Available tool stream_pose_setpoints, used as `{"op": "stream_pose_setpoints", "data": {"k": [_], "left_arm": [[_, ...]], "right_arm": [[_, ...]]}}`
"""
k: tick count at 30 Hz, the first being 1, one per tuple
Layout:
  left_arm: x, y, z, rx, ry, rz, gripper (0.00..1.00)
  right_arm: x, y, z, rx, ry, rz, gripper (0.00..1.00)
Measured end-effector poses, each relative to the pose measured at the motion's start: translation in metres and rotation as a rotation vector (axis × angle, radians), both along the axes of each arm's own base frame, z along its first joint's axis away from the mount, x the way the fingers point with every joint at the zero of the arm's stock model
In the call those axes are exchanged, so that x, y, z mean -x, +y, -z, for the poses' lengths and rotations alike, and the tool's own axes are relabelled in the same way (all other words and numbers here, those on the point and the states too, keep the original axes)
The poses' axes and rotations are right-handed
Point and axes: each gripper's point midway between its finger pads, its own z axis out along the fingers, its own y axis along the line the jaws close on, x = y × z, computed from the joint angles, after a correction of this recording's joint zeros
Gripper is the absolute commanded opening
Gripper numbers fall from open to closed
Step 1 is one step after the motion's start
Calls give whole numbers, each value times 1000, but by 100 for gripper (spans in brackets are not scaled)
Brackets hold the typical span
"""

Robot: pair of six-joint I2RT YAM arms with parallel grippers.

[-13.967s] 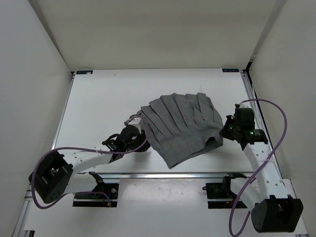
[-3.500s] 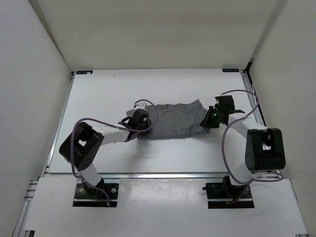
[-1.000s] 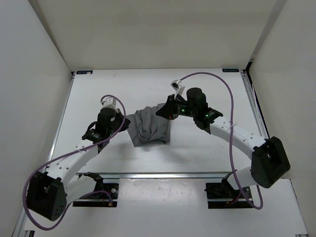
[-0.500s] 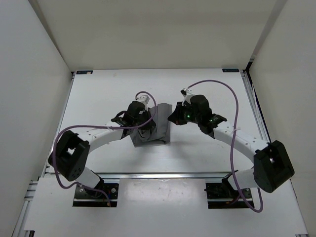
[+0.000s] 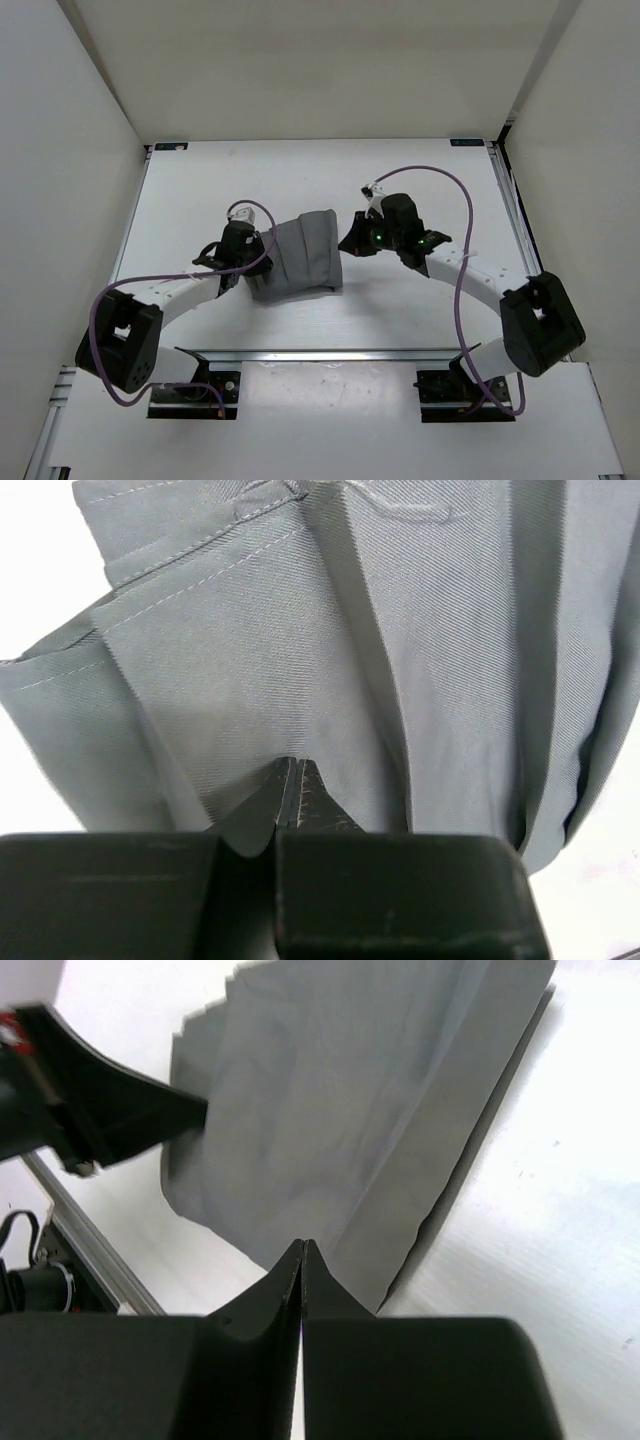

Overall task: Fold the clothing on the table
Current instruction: Fold the skirt

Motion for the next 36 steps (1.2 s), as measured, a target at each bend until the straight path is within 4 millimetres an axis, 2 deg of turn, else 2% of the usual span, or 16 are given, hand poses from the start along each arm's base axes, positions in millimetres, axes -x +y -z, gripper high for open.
{"op": "stream_pose_setpoints", "data": {"k": [4, 7, 8, 9, 11, 12, 14, 16, 18, 22, 24, 25, 29, 32, 36], "left_arm": [[0, 3, -3, 14, -12, -6, 0], [0, 6, -7, 18, -17, -6, 0], [0, 7, -12, 19, -27, -5, 3], [1, 8, -18, 21, -43, -3, 10], [0, 12, -36, 25, -86, 1, 22], [-1, 13, -45, 28, -109, 4, 28], [-1, 20, -60, 33, -152, -6, 35], [2, 31, -68, 31, -178, -30, 38], [9, 43, -68, 28, -189, -57, 40], [36, 68, -41, -5, -137, -101, 47], [48, 76, -28, -25, -99, -106, 57], [53, 78, -21, -32, -80, -106, 59], [62, 77, -9, -38, -46, -91, 58], [65, 74, -6, -28, -50, -65, 58], [64, 71, -20, -11, -118, -52, 53]], "right_arm": [[6, 6, 25, 26, 72, -35, 1], [10, 8, 29, 35, 86, -50, 26], [10, 8, 27, 37, 78, -51, 37], [9, 7, 25, 44, 63, -46, 51], [10, 1, 14, 48, 33, -37, 60], [9, -3, 6, 44, 15, -27, 68], [6, -15, -10, 29, -26, 5, 73], [2, -33, -22, 19, -63, 49, 74], [4, -55, -24, 17, -76, 99, 74], [19, -100, 0, 48, -39, 205, 76], [29, -119, 12, 63, -13, 252, 76], [33, -130, 16, 67, -5, 282, 75], [36, -149, 14, 59, -17, 354, 75], [38, -152, 13, 55, -26, 370, 75], [40, -154, 23, 72, 4, 381, 75]]}}
